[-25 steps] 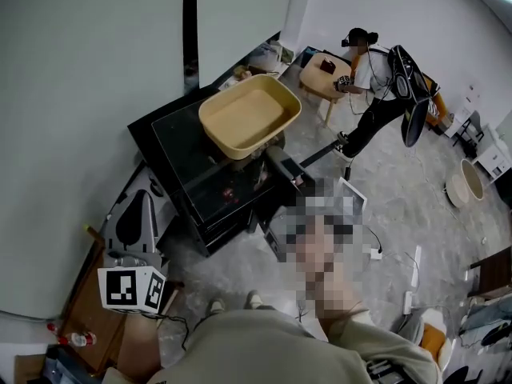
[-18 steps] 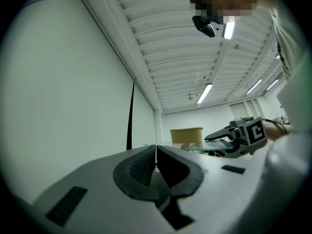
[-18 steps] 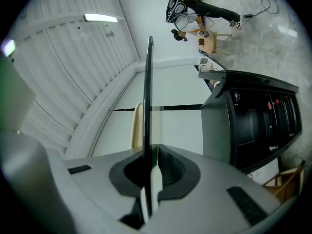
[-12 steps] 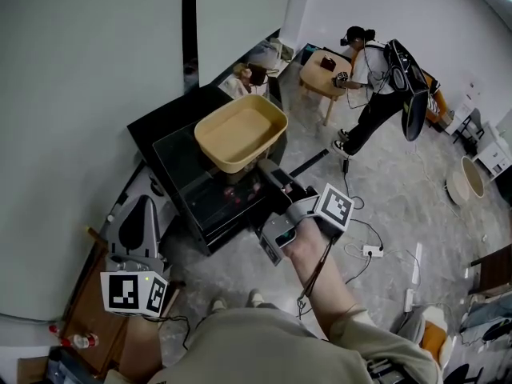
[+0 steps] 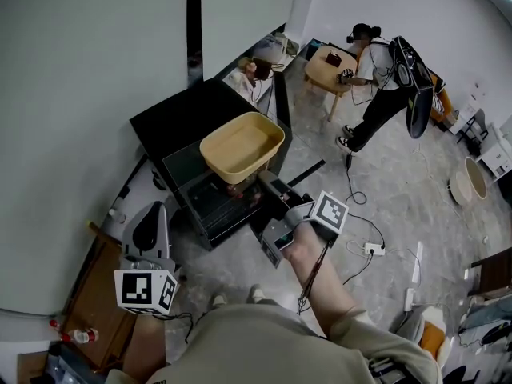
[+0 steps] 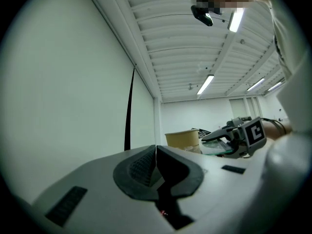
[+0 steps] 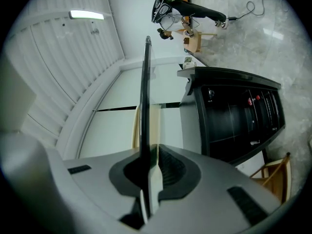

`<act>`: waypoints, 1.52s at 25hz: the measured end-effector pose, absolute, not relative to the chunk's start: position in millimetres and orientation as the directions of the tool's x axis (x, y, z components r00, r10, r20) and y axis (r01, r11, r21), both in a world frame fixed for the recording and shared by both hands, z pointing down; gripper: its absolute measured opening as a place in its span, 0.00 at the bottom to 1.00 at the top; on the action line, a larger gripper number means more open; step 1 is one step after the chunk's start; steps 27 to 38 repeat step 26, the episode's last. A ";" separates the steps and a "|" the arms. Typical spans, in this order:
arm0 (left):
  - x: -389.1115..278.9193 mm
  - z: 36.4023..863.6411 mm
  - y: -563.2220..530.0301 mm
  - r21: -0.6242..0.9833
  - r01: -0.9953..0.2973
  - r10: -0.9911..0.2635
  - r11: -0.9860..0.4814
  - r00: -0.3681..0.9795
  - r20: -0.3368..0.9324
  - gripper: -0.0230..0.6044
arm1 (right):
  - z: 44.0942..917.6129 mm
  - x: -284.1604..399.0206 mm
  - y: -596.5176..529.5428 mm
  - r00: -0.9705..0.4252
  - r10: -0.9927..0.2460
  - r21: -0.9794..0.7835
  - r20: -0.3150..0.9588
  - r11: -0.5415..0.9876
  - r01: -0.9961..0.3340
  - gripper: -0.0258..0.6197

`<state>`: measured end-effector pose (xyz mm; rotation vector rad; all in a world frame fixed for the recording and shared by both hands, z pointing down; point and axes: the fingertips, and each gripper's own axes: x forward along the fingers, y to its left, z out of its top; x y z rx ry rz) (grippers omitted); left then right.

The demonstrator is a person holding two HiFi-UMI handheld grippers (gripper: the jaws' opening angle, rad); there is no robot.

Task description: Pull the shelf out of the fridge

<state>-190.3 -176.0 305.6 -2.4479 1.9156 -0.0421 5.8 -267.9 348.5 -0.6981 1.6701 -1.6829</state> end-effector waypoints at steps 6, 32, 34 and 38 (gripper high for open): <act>-188.6 312.4 -179.6 -0.040 -0.969 -0.969 -0.245 0.244 0.027 0.05 | 358.4 6.7 -269.6 -0.648 -0.759 -0.997 -0.062 0.011 0.082 0.05; -192.2 318.9 -182.8 -0.035 -0.971 -0.972 -0.235 0.235 0.028 0.05 | 364.9 8.5 -272.6 -0.657 -0.751 -0.997 -0.065 0.016 0.081 0.05; -192.2 318.9 -182.8 -0.035 -0.971 -0.972 -0.235 0.235 0.028 0.05 | 364.9 8.5 -272.6 -0.657 -0.751 -0.997 -0.065 0.016 0.081 0.05; -192.2 318.9 -182.8 -0.035 -0.971 -0.972 -0.235 0.235 0.028 0.05 | 364.9 8.5 -272.6 -0.657 -0.751 -0.997 -0.065 0.016 0.081 0.05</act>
